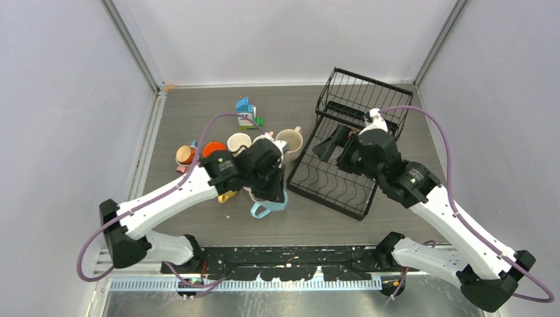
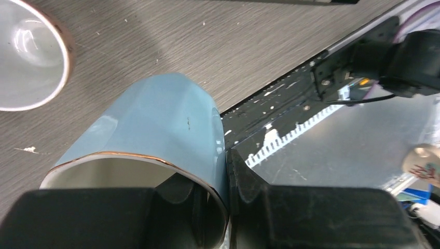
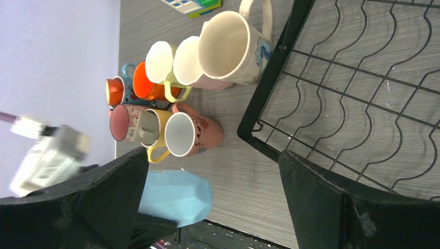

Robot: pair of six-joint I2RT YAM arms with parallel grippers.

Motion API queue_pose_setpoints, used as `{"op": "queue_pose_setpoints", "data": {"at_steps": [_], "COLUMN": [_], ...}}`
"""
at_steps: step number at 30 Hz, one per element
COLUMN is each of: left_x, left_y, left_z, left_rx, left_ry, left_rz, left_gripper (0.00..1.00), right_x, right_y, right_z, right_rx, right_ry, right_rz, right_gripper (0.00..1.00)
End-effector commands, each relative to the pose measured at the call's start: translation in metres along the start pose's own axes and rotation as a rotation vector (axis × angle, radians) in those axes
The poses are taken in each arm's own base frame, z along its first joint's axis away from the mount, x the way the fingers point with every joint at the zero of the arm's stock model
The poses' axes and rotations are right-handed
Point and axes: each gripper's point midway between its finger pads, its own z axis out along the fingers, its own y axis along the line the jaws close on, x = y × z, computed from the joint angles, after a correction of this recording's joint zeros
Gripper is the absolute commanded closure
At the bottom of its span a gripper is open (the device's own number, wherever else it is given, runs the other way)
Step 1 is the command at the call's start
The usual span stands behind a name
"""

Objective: Unload the cups from the dish rack
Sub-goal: Place the cup at the center of the board.

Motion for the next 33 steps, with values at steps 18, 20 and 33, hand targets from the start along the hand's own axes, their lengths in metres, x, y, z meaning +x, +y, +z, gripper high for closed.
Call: {"op": "queue_pose_setpoints", "data": {"at_steps": [18, 20, 33], "left_x": [0.011, 0.015, 0.031], "left_y": [0.007, 0.012, 0.026], "left_z": [0.093, 0.099, 0.124], "left_rx": [-0.243, -0.273, -0.322], "left_ry": [0.066, 0.074, 0.12], "left_rz": [0.227, 0.237, 0.236], "left_gripper": [1.0, 1.0, 1.0], "right_x": [-0.048, -0.05, -0.051], "right_y": [0.007, 0.006, 0.004], "right_z": [-0.048, -0.051, -0.053], "right_rx": [-0.071, -0.07, -0.068], "right_ry": [-0.213, -0.229, -0.236], "right_rz": [0.008, 0.009, 0.003], "right_gripper": [0.0, 0.0, 0.0]}}
